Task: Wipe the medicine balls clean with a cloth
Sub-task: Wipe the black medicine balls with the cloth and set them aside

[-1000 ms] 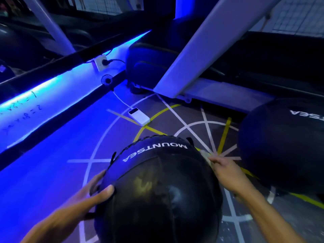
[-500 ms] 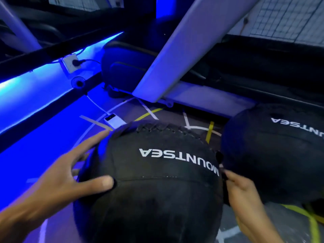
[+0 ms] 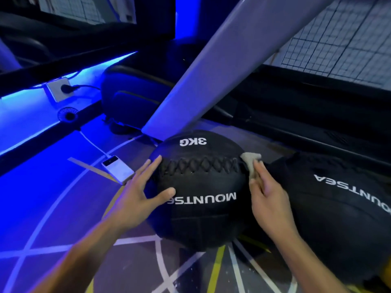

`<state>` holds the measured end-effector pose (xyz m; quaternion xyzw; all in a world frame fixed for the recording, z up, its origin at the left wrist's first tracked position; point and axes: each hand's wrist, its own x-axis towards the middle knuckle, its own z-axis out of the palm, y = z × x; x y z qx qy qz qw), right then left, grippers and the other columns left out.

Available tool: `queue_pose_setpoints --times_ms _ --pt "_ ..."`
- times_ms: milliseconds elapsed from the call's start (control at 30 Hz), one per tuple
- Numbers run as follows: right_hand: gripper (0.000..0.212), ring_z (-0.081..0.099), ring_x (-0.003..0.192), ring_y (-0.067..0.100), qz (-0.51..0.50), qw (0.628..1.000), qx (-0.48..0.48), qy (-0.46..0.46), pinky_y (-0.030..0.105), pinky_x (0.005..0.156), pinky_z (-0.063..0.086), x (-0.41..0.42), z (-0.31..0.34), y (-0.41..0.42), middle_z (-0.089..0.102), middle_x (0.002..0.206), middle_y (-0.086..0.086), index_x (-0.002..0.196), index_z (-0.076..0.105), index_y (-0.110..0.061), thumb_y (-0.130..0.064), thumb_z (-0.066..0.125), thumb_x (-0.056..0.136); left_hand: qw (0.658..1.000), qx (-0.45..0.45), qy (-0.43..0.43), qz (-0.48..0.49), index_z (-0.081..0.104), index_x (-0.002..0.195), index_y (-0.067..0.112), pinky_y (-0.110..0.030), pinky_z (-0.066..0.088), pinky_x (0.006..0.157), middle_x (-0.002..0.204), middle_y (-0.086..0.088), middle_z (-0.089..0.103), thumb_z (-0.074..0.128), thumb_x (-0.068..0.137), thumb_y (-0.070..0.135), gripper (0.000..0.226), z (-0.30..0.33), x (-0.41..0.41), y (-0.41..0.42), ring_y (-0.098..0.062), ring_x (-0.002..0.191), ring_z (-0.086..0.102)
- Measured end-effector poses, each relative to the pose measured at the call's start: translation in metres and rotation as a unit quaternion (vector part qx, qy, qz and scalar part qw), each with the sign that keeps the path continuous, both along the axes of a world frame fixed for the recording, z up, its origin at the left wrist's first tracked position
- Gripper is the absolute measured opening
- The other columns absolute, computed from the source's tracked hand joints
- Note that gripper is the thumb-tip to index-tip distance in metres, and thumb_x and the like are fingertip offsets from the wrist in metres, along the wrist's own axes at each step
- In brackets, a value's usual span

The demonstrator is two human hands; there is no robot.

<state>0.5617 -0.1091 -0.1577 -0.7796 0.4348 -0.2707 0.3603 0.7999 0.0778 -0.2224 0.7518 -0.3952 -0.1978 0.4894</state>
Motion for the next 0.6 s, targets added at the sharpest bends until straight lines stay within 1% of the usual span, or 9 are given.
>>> queue_pose_setpoints --times_ms 67,133,200,233,300,400,467,533,600 --pt "0.052 0.040 0.144 0.010 -0.026 0.999 0.038 0.003 0.026 0.120 0.029 0.008 -0.002 -0.008 0.042 0.159 -0.006 0.157 0.039 -0.022 -0.015 0.048 0.106 1.000 -0.026 -0.012 0.003 0.028 0.147 0.068 -0.048 0.023 0.126 0.165 0.018 0.029 0.064 0.066 0.091 0.091 -0.004 -0.002 -0.004 0.008 0.152 0.012" --pt "0.049 0.055 0.130 0.017 -0.055 0.997 0.047 0.004 0.031 0.110 0.041 0.014 0.000 -0.017 0.057 0.146 0.000 0.153 0.045 -0.025 -0.014 0.046 0.106 0.999 -0.036 -0.021 0.019 0.029 0.145 0.069 -0.051 0.022 0.126 0.165 0.015 0.030 0.063 0.067 0.091 0.089 -0.007 -0.007 -0.008 0.006 0.153 0.012" --pt "0.046 0.062 0.121 0.028 -0.047 0.998 -0.026 0.017 0.034 0.103 0.046 0.026 0.005 -0.015 0.067 0.131 0.007 0.145 0.056 -0.021 -0.005 0.046 0.102 0.999 -0.031 -0.029 0.030 0.029 0.146 0.069 -0.052 0.022 0.126 0.166 0.016 0.028 0.062 0.066 0.092 0.089 -0.006 -0.012 -0.010 0.004 0.153 0.012" --pt "0.048 0.063 0.121 0.030 -0.014 0.995 -0.096 0.003 0.033 0.104 0.047 0.034 0.010 -0.006 0.068 0.128 0.009 0.138 0.061 -0.018 0.004 0.048 0.097 0.999 -0.029 -0.032 0.033 0.029 0.146 0.068 -0.052 0.022 0.125 0.166 0.016 0.027 0.061 0.066 0.093 0.090 -0.007 -0.014 -0.009 0.004 0.153 0.012" --pt "0.055 0.060 0.125 0.019 0.098 0.970 -0.222 -0.031 0.021 0.111 0.038 0.054 0.015 0.019 0.067 0.128 0.006 0.128 0.065 -0.017 0.015 0.050 0.086 0.998 -0.031 -0.036 0.046 0.030 0.146 0.068 -0.051 0.024 0.125 0.164 0.019 0.027 0.061 0.065 0.092 0.090 -0.004 -0.017 -0.006 0.003 0.153 0.015" --pt "0.050 0.049 0.135 0.010 0.245 0.916 -0.319 0.008 0.020 0.119 0.027 0.062 0.008 0.016 0.061 0.142 0.004 0.131 0.066 -0.011 0.004 0.047 0.087 0.996 -0.024 -0.064 0.054 0.031 0.144 0.068 -0.046 0.026 0.123 0.156 0.031 0.029 0.066 0.065 0.086 0.088 -0.001 -0.024 -0.002 0.000 0.150 0.023" --pt "0.049 0.054 0.135 0.018 0.196 0.946 -0.253 0.050 0.025 0.116 0.034 0.051 0.009 -0.022 0.060 0.143 0.003 0.135 0.065 -0.013 0.003 0.048 0.092 0.996 -0.019 -0.075 0.054 0.032 0.142 0.070 -0.038 0.026 0.120 0.152 0.038 0.026 0.070 0.068 0.082 0.084 -0.001 -0.029 -0.001 -0.003 0.147 0.027" --pt "0.045 0.059 0.130 0.026 0.086 0.981 -0.129 0.120 0.029 0.105 0.042 0.038 0.024 -0.058 0.065 0.138 0.005 0.135 0.066 -0.022 -0.002 0.050 0.098 0.995 -0.022 -0.076 0.061 0.033 0.142 0.070 -0.028 0.023 0.114 0.155 0.036 0.026 0.069 0.067 0.083 0.084 -0.002 -0.034 0.002 -0.007 0.146 0.027" --pt "0.042 0.060 0.127 0.026 0.035 0.984 -0.098 0.145 0.029 0.098 0.043 0.044 0.035 -0.064 0.069 0.132 0.005 0.130 0.070 -0.026 -0.005 0.051 0.099 0.995 -0.032 -0.067 0.059 0.032 0.142 0.069 -0.028 0.021 0.111 0.155 0.037 0.023 0.066 0.064 0.084 0.087 -0.003 -0.040 0.002 -0.008 0.144 0.024"
